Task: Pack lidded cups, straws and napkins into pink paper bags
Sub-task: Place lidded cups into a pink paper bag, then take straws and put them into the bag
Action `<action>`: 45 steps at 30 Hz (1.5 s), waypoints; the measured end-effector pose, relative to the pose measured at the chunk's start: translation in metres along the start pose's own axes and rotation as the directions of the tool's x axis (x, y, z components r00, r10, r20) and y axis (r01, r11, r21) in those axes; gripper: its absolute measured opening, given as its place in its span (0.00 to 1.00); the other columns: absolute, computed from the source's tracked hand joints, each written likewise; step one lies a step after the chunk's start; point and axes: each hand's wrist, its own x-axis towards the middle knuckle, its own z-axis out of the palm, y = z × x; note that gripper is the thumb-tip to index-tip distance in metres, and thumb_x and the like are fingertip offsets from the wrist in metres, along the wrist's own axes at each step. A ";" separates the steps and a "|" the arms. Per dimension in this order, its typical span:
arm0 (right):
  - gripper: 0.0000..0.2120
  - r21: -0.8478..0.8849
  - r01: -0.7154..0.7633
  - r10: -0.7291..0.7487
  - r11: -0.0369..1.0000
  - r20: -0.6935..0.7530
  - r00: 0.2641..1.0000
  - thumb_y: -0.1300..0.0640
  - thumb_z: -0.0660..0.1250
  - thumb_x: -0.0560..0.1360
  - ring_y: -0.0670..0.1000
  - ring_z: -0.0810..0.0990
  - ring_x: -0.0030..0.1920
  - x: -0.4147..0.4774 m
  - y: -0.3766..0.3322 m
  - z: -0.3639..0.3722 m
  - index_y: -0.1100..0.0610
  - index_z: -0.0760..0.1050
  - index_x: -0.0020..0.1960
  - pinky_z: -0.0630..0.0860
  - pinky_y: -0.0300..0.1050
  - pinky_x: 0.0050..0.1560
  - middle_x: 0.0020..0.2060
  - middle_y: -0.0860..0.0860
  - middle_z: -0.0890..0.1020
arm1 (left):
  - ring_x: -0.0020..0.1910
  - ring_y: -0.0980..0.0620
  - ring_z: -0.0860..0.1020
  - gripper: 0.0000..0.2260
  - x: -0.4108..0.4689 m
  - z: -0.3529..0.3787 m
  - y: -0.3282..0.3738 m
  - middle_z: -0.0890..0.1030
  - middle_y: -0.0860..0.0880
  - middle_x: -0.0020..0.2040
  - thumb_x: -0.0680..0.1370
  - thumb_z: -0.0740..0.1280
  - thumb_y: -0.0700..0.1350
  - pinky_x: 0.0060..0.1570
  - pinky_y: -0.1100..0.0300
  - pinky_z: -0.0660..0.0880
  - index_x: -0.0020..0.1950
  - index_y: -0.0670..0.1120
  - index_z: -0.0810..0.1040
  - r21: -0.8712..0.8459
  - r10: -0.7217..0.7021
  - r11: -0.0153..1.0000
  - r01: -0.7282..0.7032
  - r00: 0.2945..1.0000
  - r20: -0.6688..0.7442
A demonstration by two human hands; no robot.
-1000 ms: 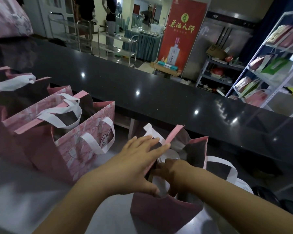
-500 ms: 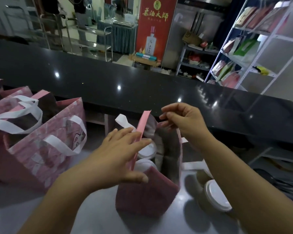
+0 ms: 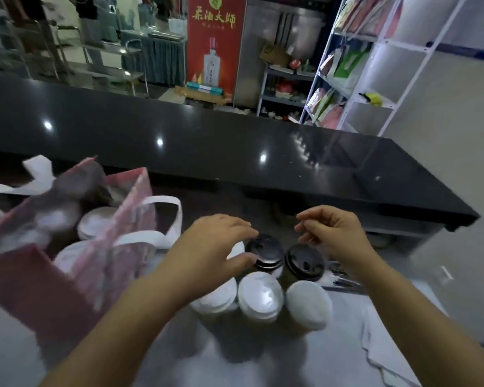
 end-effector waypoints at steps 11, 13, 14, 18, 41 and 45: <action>0.09 -0.807 -0.215 0.282 0.550 -0.062 0.957 0.59 0.67 0.73 0.51 0.78 0.46 -0.010 0.183 -0.140 0.51 0.80 0.51 0.70 0.41 0.41 0.49 0.49 0.82 | 0.57 0.54 0.74 0.17 0.075 0.113 0.082 0.77 0.57 0.59 0.76 0.61 0.57 0.52 0.57 0.71 0.63 0.56 0.73 0.000 -0.095 0.995 0.096 0.986 0.137; 0.10 -0.855 -0.115 0.238 0.505 0.010 0.971 0.58 0.68 0.73 0.52 0.77 0.50 -0.009 0.196 -0.137 0.51 0.78 0.53 0.73 0.43 0.44 0.52 0.49 0.79 | 0.56 0.54 0.74 0.16 0.082 0.119 0.086 0.77 0.57 0.58 0.76 0.61 0.56 0.52 0.57 0.71 0.62 0.56 0.74 0.004 -0.105 0.994 0.106 0.984 0.147; 0.10 -0.868 -0.071 0.216 0.491 0.042 0.975 0.57 0.68 0.72 0.52 0.76 0.51 -0.007 0.201 -0.136 0.52 0.77 0.53 0.73 0.43 0.45 0.52 0.49 0.77 | 0.55 0.54 0.74 0.15 0.086 0.122 0.086 0.77 0.57 0.57 0.76 0.61 0.56 0.52 0.57 0.71 0.62 0.56 0.74 0.008 -0.112 0.994 0.113 0.982 0.153; 0.07 -0.889 0.015 0.175 0.457 0.106 0.979 0.55 0.68 0.73 0.51 0.74 0.52 0.005 0.212 -0.139 0.53 0.77 0.51 0.67 0.40 0.42 0.51 0.50 0.78 | 0.55 0.54 0.75 0.15 0.097 0.127 0.087 0.77 0.57 0.56 0.76 0.60 0.56 0.50 0.59 0.71 0.61 0.55 0.74 0.009 -0.131 0.991 0.131 0.977 0.171; 0.10 -0.185 -0.069 0.090 0.980 0.109 0.990 0.65 0.72 0.70 0.39 0.71 0.26 0.045 0.101 -0.139 0.53 0.78 0.34 0.69 0.31 0.30 0.26 0.46 0.77 | 0.44 0.62 0.77 0.15 0.142 0.148 0.105 0.80 0.57 0.48 0.72 0.71 0.49 0.49 0.62 0.74 0.57 0.52 0.76 -0.445 -0.400 0.820 0.361 0.917 0.008; 0.05 0.015 -0.065 0.061 0.998 0.201 0.978 0.67 0.71 0.70 0.43 0.75 0.30 0.037 0.060 -0.110 0.59 0.80 0.38 0.72 0.35 0.33 0.29 0.50 0.80 | 0.36 0.58 0.79 0.01 0.137 0.130 0.110 0.82 0.54 0.35 0.72 0.71 0.44 0.39 0.61 0.76 0.41 0.51 0.81 -0.685 -0.469 0.672 0.280 0.877 -0.102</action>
